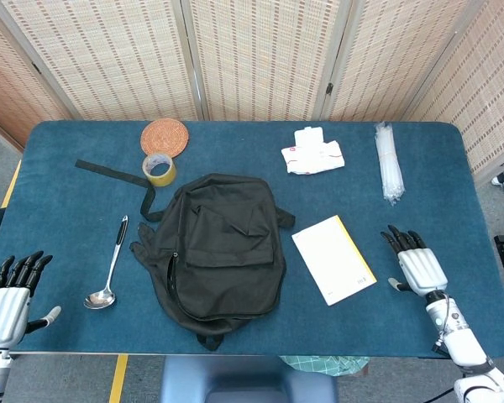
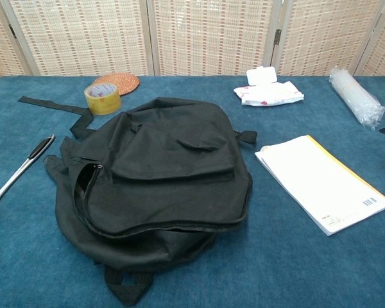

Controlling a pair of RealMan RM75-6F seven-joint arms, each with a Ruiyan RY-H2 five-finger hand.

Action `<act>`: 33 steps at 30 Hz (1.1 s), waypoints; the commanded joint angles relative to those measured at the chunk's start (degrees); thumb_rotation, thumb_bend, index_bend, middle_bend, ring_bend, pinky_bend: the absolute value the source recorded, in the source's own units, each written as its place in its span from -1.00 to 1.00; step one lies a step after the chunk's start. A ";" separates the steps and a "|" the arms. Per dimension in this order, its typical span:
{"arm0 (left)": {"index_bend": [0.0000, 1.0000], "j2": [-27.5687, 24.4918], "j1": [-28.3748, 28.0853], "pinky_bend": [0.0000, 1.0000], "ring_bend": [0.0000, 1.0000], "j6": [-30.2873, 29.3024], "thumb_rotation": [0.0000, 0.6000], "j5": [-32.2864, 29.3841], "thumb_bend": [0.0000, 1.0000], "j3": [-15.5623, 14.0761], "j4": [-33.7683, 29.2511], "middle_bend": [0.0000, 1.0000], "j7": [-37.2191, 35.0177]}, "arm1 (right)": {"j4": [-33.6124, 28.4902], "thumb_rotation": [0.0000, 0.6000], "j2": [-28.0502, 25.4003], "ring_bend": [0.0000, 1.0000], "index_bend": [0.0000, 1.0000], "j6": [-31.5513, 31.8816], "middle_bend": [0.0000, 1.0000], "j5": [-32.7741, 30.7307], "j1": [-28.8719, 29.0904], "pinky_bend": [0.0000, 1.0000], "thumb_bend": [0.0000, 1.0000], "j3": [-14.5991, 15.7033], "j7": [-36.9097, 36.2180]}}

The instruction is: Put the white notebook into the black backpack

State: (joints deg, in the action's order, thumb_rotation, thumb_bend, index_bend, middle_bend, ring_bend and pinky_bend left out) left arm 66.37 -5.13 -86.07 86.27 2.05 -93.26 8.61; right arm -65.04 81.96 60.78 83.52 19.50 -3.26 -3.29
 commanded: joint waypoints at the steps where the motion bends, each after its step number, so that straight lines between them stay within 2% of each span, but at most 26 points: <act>1: -0.68 -0.06 -0.02 -0.98 -0.74 0.08 1.00 -0.09 -0.56 0.03 -0.04 -0.73 -0.07 | 2.01 1.00 1.52 -0.79 -1.00 -1.39 -0.94 -0.10 1.23 -0.87 -0.50 0.08 -0.81; 10: -0.68 -0.16 0.01 -0.98 -0.74 0.29 1.00 -0.38 -0.56 0.04 -0.11 -0.73 0.03 | 6.68 1.00 4.60 -0.79 -1.00 -3.30 -0.94 0.06 3.58 -0.87 -0.49 0.19 -1.64; 16: -0.68 -0.12 0.07 -0.98 -0.74 0.26 1.00 -0.42 -0.56 0.02 -0.09 -0.73 0.12 | 7.13 1.00 5.62 -0.79 -1.00 -3.25 -0.94 1.12 4.69 -0.87 -0.50 0.72 -2.01; 23: -0.68 -0.10 0.20 -0.98 -0.74 0.35 1.00 -0.68 -0.56 -0.04 -0.02 -0.73 0.15 | 5.09 1.00 5.72 -0.79 -1.00 -2.17 -0.94 2.86 5.39 -0.87 -0.50 1.61 -1.48; 33: -0.69 0.23 0.54 -0.98 -0.75 0.31 1.00 -0.88 -0.56 -0.25 0.82 -0.73 -0.51 | -3.69 1.00 5.36 -0.80 -1.00 0.64 -0.93 9.08 7.44 -0.87 -0.50 4.37 2.54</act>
State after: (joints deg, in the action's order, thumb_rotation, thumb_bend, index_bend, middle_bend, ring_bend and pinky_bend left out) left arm 66.59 -4.60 -85.75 85.39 1.81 -92.45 8.10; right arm -67.47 87.53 60.87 91.54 26.40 0.49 -1.48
